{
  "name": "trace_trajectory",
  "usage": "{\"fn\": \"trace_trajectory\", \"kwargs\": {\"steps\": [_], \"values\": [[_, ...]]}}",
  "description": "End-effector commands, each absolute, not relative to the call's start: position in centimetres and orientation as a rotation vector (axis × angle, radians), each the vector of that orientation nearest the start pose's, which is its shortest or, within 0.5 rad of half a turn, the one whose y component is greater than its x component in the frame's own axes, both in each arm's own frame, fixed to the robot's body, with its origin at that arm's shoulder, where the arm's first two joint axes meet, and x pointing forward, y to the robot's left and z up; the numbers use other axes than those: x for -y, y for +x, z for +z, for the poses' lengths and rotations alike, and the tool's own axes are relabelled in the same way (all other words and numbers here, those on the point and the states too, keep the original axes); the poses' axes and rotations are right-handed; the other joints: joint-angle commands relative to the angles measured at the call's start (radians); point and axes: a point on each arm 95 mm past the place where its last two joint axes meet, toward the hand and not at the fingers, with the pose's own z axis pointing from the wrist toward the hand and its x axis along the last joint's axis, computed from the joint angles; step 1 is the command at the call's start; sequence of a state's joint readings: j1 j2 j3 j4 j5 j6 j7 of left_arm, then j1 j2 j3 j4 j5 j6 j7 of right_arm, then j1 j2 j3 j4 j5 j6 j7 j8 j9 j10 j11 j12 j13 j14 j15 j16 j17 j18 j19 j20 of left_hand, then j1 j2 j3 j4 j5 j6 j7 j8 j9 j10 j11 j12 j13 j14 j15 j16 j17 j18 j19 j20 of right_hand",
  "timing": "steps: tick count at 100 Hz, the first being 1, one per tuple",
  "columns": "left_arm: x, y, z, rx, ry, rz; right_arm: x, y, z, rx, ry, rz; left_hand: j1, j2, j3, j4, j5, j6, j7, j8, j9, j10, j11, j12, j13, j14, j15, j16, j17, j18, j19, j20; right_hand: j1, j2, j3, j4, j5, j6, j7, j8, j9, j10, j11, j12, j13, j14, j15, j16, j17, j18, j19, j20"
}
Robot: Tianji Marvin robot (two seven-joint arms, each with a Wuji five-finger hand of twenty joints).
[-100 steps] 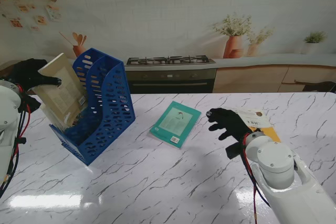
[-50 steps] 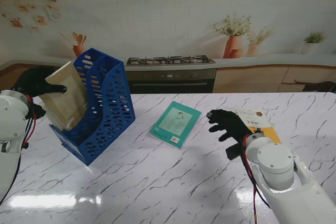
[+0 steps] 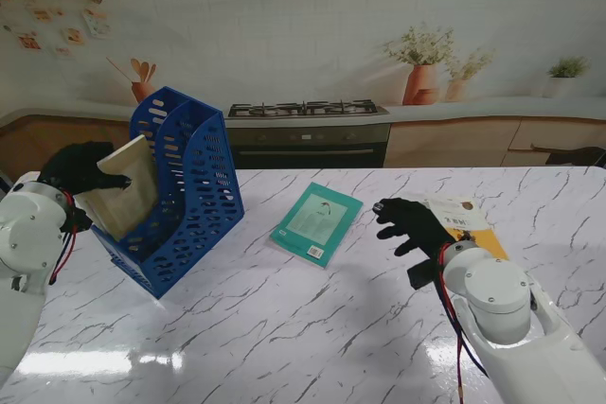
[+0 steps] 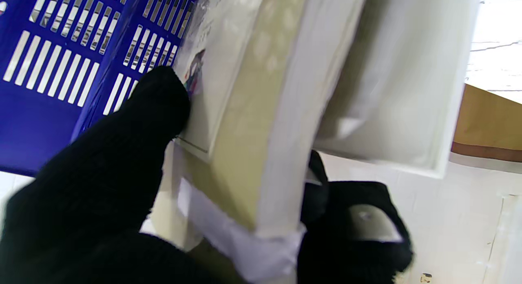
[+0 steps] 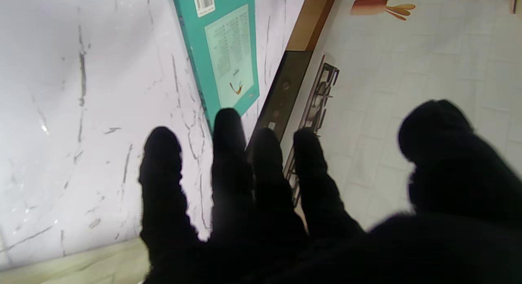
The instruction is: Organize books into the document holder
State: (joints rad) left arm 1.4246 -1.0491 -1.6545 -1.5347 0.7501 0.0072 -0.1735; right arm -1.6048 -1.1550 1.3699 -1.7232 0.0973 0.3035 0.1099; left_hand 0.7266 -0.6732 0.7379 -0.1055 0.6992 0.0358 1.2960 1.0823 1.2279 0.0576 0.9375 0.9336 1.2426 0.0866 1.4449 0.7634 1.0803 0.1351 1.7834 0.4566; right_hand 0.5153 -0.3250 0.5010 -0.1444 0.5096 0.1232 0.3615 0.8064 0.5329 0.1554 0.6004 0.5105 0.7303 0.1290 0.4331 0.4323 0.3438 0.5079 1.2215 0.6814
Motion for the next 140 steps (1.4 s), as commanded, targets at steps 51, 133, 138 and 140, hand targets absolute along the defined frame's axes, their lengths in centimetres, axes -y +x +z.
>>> {"fn": "trace_trajectory", "kwargs": {"steps": [51,133,138,140], "values": [[-17.3,45.2,-22.2,-1.085,-1.473,-1.375,1.7,40.2,-30.3,0.673,-2.433,-1.872,0.116,0.109,-0.161,0.002,-0.174,-0.102,-0.070,-0.337,-0.199,0.032,-0.290,-0.146,-0.107,0.089,-0.320,0.082,-0.106,0.011,0.119,-0.025,-0.006,0.019,-0.018,0.054,-0.026,-0.005,0.008,0.019,-0.005,-0.022,-0.003,0.009,-0.011,-0.009,-0.006,0.002,-0.010,0.049,0.000,-0.018],[-15.5,43.4,-18.9,-0.963,-1.439,-1.441,2.1,40.0,-30.4,0.663,-2.436,-1.881,-0.050,0.249,-0.180,0.049,-0.176,0.044,-0.504,-0.558,-0.412,0.070,-0.419,-0.363,-0.465,0.176,-0.759,-0.032,-0.648,0.201,-0.382,0.206,-0.005,0.014,-0.024,0.055,-0.019,-0.011,0.014,0.016,-0.001,-0.024,-0.003,0.006,-0.004,-0.007,-0.001,0.002,-0.006,0.050,0.004,-0.019],[-15.2,43.1,-18.3,-0.952,-1.424,-1.452,2.1,40.0,-30.3,0.662,-2.436,-1.883,-0.054,0.256,-0.197,0.050,-0.179,0.048,-0.543,-0.564,-0.425,0.072,-0.435,-0.369,-0.487,0.175,-0.794,-0.045,-0.686,0.207,-0.430,0.203,-0.007,0.015,-0.023,0.055,-0.020,-0.011,0.013,0.016,0.000,-0.026,-0.004,0.006,-0.004,-0.008,-0.001,0.002,-0.006,0.051,0.004,-0.019],[-15.1,42.9,-18.0,-0.947,-1.418,-1.457,2.1,40.0,-30.3,0.660,-2.436,-1.884,-0.055,0.260,-0.206,0.050,-0.179,0.050,-0.558,-0.568,-0.433,0.076,-0.446,-0.375,-0.501,0.175,-0.815,-0.054,-0.707,0.209,-0.457,0.198,-0.006,0.014,-0.022,0.055,-0.020,-0.010,0.013,0.016,-0.001,-0.025,-0.004,0.006,-0.004,-0.007,-0.002,0.002,-0.007,0.052,0.004,-0.019]]}}
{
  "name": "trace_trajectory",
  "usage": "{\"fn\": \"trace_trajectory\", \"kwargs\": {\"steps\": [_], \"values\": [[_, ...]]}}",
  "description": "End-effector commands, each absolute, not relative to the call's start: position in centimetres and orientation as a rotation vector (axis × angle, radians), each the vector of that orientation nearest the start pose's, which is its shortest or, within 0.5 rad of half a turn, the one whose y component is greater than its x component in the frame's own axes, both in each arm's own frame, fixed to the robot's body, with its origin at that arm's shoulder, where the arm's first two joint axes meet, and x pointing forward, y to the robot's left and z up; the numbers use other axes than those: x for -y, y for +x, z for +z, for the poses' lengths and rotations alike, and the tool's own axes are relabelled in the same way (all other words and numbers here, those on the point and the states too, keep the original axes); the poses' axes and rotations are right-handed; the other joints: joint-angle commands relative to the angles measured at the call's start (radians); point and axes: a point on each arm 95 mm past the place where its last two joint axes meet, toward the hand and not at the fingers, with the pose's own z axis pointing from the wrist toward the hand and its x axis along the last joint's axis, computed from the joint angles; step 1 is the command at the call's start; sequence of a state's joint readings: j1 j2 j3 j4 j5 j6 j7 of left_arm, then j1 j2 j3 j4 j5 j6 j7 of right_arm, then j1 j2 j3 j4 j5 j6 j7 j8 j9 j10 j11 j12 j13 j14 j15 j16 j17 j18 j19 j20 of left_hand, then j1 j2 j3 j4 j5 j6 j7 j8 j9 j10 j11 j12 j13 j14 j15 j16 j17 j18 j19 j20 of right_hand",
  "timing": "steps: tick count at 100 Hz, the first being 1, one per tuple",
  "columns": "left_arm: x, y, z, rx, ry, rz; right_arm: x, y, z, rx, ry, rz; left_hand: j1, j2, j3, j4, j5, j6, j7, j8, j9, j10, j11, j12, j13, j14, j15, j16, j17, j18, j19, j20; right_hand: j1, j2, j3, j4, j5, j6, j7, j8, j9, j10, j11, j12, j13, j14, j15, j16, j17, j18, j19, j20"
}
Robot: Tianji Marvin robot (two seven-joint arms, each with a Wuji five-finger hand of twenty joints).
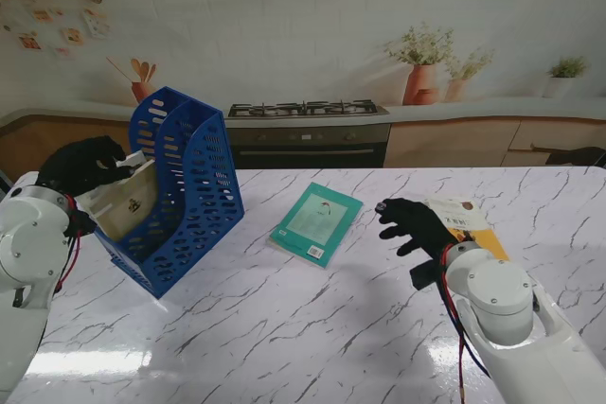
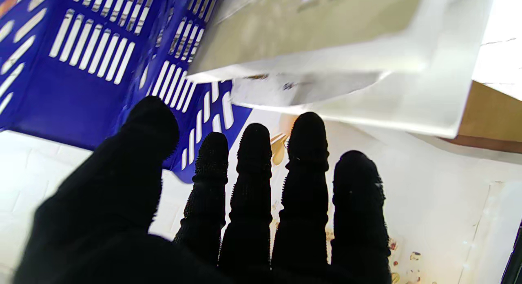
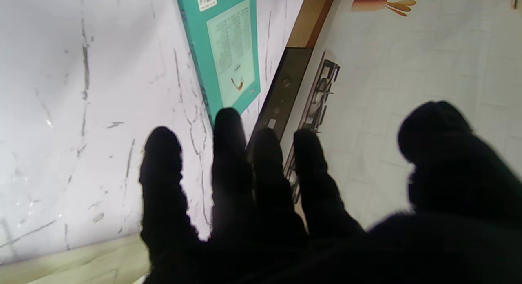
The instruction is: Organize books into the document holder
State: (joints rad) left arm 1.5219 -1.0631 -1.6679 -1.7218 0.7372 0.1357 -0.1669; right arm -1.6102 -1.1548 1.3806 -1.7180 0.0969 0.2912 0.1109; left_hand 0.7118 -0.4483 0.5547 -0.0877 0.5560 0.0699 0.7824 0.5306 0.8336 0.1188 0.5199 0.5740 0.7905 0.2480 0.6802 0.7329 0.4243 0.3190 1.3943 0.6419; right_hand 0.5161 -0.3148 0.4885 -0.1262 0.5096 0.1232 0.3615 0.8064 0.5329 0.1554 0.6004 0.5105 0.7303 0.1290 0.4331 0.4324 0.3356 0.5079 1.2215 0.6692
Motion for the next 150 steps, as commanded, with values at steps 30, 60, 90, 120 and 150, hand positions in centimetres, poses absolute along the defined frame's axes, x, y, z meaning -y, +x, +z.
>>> {"fn": "trace_trajectory", "kwargs": {"steps": [30,60,90,120,150], "values": [[-12.2,41.2,-15.3,-0.912,-1.379,-1.580,2.5,39.7,-30.1,0.654,-2.429,-1.916,-0.030,0.097,-0.174,0.040,-0.065,0.018,-0.234,-0.099,-0.141,0.039,-0.184,-0.122,-0.227,0.028,-0.351,-0.191,-0.334,0.030,-0.486,-0.163,-0.007,0.006,-0.007,0.036,-0.022,-0.010,0.010,0.016,-0.002,-0.025,-0.008,0.007,-0.008,-0.007,-0.007,0.002,-0.002,0.052,0.001,-0.008],[-8.1,40.5,-15.2,-0.869,-1.293,-1.790,2.8,39.5,-29.7,0.627,-2.422,-1.943,0.010,0.150,-0.300,0.048,-0.059,0.033,-0.298,-0.123,-0.177,0.066,-0.223,-0.147,-0.272,0.052,-0.405,-0.252,-0.329,0.009,-0.578,-0.221,-0.001,0.010,-0.016,0.036,-0.026,-0.008,0.008,0.017,-0.003,-0.025,-0.007,0.008,-0.011,-0.012,-0.008,0.002,-0.003,0.044,-0.001,-0.008],[-3.3,39.9,-15.4,-0.877,-1.237,-1.986,3.0,39.1,-29.5,0.588,-2.411,-1.955,0.024,0.164,-0.336,0.050,-0.053,0.034,-0.310,-0.127,-0.175,0.074,-0.235,-0.154,-0.262,0.068,-0.391,-0.246,-0.296,0.035,-0.544,-0.205,0.003,0.010,-0.026,0.037,-0.001,-0.012,0.018,0.018,0.000,-0.025,-0.005,0.008,-0.006,-0.010,-0.003,0.004,-0.002,0.044,0.001,-0.007],[0.7,40.4,-16.4,-0.903,-1.221,-2.184,3.5,38.6,-29.8,0.583,-2.425,-1.962,0.039,0.174,-0.356,0.050,-0.034,0.043,-0.305,-0.125,-0.153,0.079,-0.217,-0.147,-0.225,0.060,-0.357,-0.226,-0.258,0.038,-0.486,-0.177,0.000,0.007,-0.023,0.038,0.000,-0.016,0.020,0.015,0.004,-0.025,-0.008,0.007,-0.003,-0.006,-0.003,0.003,0.000,0.051,0.003,-0.007],[4.7,41.3,-18.9,-1.051,-1.328,-2.327,3.9,38.1,-30.1,0.570,-2.437,-1.987,0.056,0.186,-0.376,0.053,-0.025,0.059,-0.303,-0.125,-0.137,0.082,-0.191,-0.127,-0.211,0.059,-0.331,-0.207,-0.251,0.036,-0.460,-0.163,-0.002,0.008,-0.013,0.038,-0.022,-0.008,0.008,0.011,-0.004,-0.022,-0.014,0.006,-0.009,-0.005,-0.010,0.002,-0.004,0.054,0.000,-0.008]]}}
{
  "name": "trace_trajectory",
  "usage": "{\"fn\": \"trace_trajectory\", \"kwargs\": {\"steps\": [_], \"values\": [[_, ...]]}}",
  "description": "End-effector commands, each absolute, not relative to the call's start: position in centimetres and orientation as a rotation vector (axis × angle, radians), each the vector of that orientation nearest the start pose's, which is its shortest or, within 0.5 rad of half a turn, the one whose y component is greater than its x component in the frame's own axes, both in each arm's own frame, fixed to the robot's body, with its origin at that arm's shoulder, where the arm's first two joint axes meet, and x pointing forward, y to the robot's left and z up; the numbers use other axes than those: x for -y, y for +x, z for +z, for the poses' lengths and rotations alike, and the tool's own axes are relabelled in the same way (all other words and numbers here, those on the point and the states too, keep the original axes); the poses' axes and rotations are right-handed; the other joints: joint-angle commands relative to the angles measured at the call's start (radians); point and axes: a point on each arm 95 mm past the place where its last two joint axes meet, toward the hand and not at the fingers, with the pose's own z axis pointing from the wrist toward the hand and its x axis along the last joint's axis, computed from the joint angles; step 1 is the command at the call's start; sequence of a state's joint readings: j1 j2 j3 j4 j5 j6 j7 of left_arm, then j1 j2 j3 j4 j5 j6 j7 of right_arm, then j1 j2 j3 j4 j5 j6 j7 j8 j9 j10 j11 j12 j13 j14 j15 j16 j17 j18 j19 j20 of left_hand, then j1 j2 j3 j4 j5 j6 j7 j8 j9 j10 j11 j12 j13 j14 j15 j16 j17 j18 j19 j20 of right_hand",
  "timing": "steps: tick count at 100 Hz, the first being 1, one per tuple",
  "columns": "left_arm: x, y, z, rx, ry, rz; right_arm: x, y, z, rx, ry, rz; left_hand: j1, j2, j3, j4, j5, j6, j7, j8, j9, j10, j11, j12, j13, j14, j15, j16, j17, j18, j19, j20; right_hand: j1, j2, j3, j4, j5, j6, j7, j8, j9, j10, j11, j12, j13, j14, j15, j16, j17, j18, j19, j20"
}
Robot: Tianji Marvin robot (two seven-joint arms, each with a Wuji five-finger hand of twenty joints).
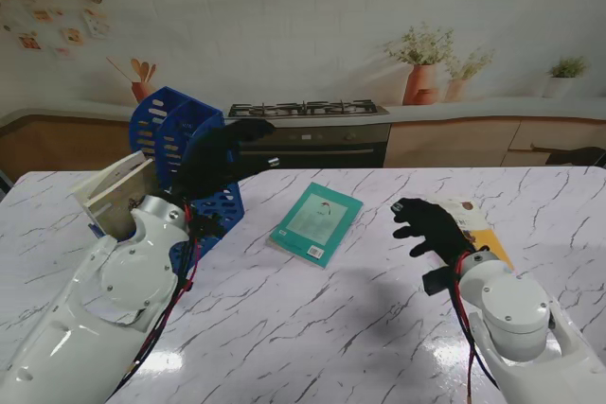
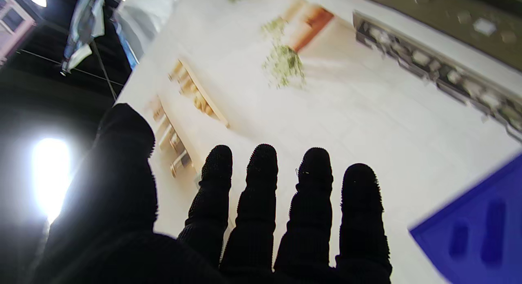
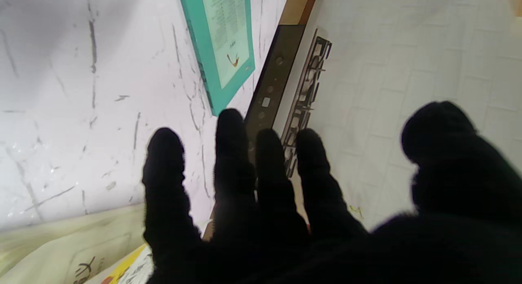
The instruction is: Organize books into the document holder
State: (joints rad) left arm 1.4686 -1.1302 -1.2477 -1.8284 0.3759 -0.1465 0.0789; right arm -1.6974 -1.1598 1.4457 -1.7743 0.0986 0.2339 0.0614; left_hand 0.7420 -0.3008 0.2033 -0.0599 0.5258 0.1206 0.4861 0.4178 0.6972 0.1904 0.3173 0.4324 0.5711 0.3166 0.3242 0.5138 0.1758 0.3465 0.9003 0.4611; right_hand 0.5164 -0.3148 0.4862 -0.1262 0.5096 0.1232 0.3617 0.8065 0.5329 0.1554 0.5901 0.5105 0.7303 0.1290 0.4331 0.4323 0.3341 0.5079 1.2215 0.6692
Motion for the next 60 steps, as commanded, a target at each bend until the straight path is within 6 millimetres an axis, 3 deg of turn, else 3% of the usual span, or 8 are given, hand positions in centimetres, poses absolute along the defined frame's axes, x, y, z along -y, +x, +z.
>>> {"fn": "trace_trajectory", "kwargs": {"steps": [1,30,60], "values": [[4.8,41.4,-19.1,-1.057,-1.334,-2.331,3.9,38.1,-30.1,0.569,-2.438,-1.987,0.028,0.039,-0.025,0.025,0.005,0.009,-0.007,-0.012,-0.003,0.012,0.012,0.015,0.011,-0.011,0.028,0.014,-0.002,0.008,0.036,0.018,-0.002,0.008,-0.010,0.038,-0.022,-0.008,0.008,0.011,-0.004,-0.022,-0.004,0.006,-0.009,-0.005,-0.010,0.002,-0.003,0.054,0.000,-0.007],[7.4,42.9,-23.5,-1.185,-1.499,-2.396,4.6,37.2,-30.2,0.583,-2.444,-2.001,0.041,0.048,-0.044,0.029,0.006,0.014,0.004,-0.007,-0.010,0.022,0.031,0.032,0.010,-0.017,0.056,0.040,-0.010,0.014,0.051,0.028,0.009,0.022,-0.026,0.038,-0.014,-0.005,0.004,0.009,-0.016,-0.018,-0.019,0.000,-0.024,-0.005,-0.020,0.001,-0.017,0.042,-0.012,-0.012],[7.7,43.3,-28.3,-1.165,-1.732,-2.354,4.9,36.5,-30.3,0.599,-2.454,-2.039,0.052,0.045,-0.052,0.031,0.015,0.019,0.018,-0.002,0.000,0.008,0.044,0.041,0.007,-0.008,0.070,0.056,-0.046,0.032,0.063,0.038,0.021,0.025,-0.050,0.040,-0.010,-0.008,0.000,0.002,-0.009,-0.023,-0.023,-0.007,-0.023,-0.008,-0.019,0.001,-0.022,0.039,-0.016,-0.012]]}}
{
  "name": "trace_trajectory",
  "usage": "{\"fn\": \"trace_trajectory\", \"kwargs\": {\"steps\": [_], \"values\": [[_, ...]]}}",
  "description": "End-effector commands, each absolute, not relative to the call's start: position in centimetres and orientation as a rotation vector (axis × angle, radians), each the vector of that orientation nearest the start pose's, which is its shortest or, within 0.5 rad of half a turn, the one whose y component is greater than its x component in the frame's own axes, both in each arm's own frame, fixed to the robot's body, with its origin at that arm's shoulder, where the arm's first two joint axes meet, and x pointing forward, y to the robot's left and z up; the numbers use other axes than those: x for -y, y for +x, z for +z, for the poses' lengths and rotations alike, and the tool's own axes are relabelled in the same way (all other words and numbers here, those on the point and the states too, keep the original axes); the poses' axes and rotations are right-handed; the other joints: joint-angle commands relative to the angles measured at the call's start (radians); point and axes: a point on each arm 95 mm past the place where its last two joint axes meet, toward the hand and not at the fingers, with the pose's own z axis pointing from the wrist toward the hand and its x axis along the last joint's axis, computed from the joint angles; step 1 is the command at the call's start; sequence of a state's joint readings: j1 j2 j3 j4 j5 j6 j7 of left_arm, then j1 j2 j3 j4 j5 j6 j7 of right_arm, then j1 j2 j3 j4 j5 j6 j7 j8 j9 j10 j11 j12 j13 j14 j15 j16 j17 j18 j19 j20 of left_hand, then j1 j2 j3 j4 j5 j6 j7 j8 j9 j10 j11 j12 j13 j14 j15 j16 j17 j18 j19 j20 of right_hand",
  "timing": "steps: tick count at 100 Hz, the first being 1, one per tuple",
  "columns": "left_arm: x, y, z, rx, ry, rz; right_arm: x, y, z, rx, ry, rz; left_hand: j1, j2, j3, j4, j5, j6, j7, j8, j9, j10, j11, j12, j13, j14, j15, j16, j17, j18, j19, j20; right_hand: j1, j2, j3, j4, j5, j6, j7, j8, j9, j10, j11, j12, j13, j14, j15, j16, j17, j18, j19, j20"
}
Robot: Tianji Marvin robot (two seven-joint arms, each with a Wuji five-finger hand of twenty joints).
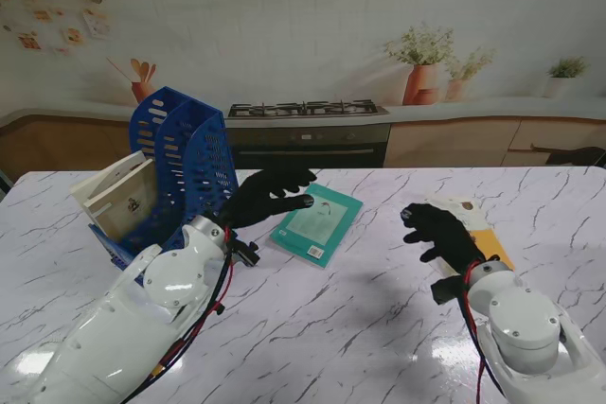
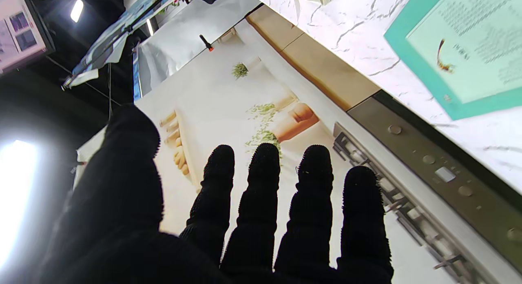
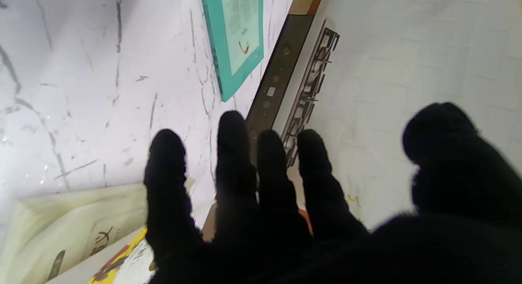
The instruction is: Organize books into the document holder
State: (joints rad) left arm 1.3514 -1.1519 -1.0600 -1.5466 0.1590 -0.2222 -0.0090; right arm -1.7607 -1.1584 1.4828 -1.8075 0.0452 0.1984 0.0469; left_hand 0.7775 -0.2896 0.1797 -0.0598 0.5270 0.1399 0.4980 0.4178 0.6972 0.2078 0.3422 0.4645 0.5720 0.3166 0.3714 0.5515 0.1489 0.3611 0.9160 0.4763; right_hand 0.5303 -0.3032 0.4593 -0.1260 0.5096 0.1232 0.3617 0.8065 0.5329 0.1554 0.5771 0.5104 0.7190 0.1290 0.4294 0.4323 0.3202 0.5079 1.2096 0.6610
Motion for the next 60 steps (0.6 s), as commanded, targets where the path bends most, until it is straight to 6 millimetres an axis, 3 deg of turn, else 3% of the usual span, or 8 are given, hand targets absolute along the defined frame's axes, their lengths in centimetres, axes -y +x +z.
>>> {"fn": "trace_trajectory", "kwargs": {"steps": [1,22,35,50,53,60], "values": [[7.7,43.3,-28.4,-1.164,-1.739,-2.352,4.9,36.5,-30.4,0.599,-2.453,-2.039,0.017,0.033,-0.029,0.031,0.014,-0.001,0.007,-0.001,0.000,-0.011,0.020,0.009,0.007,-0.008,0.024,0.019,-0.019,0.017,0.048,0.024,0.008,0.013,-0.023,0.040,-0.008,-0.010,0.000,0.002,-0.008,-0.025,-0.010,-0.007,-0.012,-0.008,-0.015,0.001,-0.009,0.039,-0.005,-0.004],[7.0,43.1,-30.7,-1.175,-1.833,-2.293,5.1,36.5,-30.5,0.639,-2.454,-2.061,0.020,0.034,-0.031,0.031,0.015,-0.003,0.013,0.000,0.005,-0.013,0.025,0.013,0.004,-0.010,0.026,0.023,-0.030,0.023,0.051,0.027,0.027,0.001,-0.020,0.041,0.053,-0.049,0.016,-0.010,0.067,-0.057,-0.051,-0.035,-0.011,-0.017,-0.045,-0.010,-0.099,-0.008,-0.085,-0.042],[6.6,42.8,-31.5,-1.156,-1.878,-2.270,5.5,37.2,-30.4,0.765,-2.483,-2.171,0.022,0.033,-0.030,0.031,0.015,0.000,0.018,0.001,0.005,-0.009,0.031,0.017,0.005,-0.008,0.031,0.027,-0.042,0.022,0.053,0.029,0.038,-0.010,0.004,0.039,0.063,-0.057,-0.001,-0.045,0.085,-0.078,-0.122,-0.074,-0.025,-0.051,-0.141,-0.063,-0.152,-0.060,-0.161,-0.092],[6.3,42.6,-32.5,-1.141,-1.923,-2.244,6.6,38.4,-29.4,0.957,-2.481,-2.275,0.027,0.026,-0.030,0.032,0.016,0.005,0.021,0.001,0.003,-0.008,0.034,0.019,0.002,-0.002,0.032,0.029,-0.055,0.026,0.039,0.023,0.054,0.046,-0.034,0.038,0.063,-0.073,-0.024,-0.112,0.087,-0.105,-0.212,-0.138,-0.103,-0.110,-0.249,-0.168,-0.230,-0.185,-0.235,-0.239],[6.3,42.6,-32.7,-1.128,-1.929,-2.243,6.9,38.7,-29.0,0.986,-2.483,-2.264,0.028,0.022,-0.027,0.032,0.020,0.008,0.027,0.003,0.007,-0.008,0.040,0.022,0.008,-0.002,0.038,0.033,-0.051,0.025,0.047,0.026,0.072,0.065,-0.066,0.041,0.058,-0.076,-0.023,-0.126,0.078,-0.112,-0.235,-0.154,-0.134,-0.132,-0.266,-0.196,-0.257,-0.242,-0.255,-0.305],[6.2,42.7,-33.1,-1.090,-1.936,-2.248,7.5,39.3,-28.4,1.031,-2.493,-2.246,0.026,0.012,-0.021,0.032,0.028,0.010,0.038,0.006,0.017,-0.009,0.048,0.026,0.015,-0.001,0.045,0.037,-0.050,0.030,0.053,0.029,0.079,0.080,-0.081,0.042,0.048,-0.069,-0.026,-0.131,0.060,-0.110,-0.250,-0.164,-0.166,-0.151,-0.277,-0.214,-0.286,-0.330,-0.274,-0.344]]}}
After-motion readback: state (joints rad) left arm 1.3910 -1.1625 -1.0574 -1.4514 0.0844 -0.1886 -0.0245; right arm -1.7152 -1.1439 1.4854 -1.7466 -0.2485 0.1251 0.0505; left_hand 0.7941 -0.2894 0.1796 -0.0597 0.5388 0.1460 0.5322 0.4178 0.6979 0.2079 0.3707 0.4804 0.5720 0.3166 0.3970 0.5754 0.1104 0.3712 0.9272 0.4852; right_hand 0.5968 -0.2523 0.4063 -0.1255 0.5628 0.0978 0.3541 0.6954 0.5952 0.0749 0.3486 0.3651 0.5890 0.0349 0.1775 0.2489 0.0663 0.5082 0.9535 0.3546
